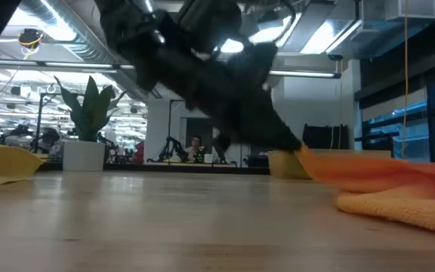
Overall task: Roll microfiber towels into tight, uniform cylinder then place into a basket
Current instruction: Fold the orange towel
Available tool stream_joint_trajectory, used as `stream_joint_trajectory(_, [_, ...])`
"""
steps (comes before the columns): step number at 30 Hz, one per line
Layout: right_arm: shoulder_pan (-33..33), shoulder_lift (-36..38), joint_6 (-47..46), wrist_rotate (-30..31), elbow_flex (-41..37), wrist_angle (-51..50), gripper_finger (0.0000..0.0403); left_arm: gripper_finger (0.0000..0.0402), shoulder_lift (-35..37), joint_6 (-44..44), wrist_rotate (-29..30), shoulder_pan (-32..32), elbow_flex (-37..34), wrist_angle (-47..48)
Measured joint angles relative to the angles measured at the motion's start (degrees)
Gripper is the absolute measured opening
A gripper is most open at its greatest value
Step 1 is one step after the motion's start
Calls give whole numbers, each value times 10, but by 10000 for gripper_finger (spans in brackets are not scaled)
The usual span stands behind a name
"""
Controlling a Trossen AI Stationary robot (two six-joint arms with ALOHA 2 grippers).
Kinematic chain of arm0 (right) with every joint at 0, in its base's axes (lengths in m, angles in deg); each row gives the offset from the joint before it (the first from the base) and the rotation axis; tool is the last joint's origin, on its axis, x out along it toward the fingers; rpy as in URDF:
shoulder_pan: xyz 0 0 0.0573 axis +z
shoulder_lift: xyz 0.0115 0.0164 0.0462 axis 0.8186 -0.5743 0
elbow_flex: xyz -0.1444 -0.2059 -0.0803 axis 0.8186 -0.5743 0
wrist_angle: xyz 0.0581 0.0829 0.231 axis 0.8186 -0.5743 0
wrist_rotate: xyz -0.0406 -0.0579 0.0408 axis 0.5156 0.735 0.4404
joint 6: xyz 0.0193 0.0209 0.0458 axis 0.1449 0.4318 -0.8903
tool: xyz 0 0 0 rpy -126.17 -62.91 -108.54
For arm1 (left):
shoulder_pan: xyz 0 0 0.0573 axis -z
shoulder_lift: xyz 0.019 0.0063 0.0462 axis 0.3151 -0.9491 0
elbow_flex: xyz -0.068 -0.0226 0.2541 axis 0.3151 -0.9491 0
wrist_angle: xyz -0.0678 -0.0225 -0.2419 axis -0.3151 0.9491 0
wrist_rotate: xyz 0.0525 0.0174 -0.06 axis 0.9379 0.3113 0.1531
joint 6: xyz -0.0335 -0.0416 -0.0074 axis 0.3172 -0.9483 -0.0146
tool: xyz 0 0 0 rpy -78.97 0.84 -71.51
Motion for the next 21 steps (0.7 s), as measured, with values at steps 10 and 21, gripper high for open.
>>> stream_joint_trajectory(10, [36,-1,66,93,0,0,159,0,166,5,10,-45,0,202])
stream_joint_trajectory(21, [48,-60,102,346,-48,132,159,0,319,-29,58,-94,0,251])
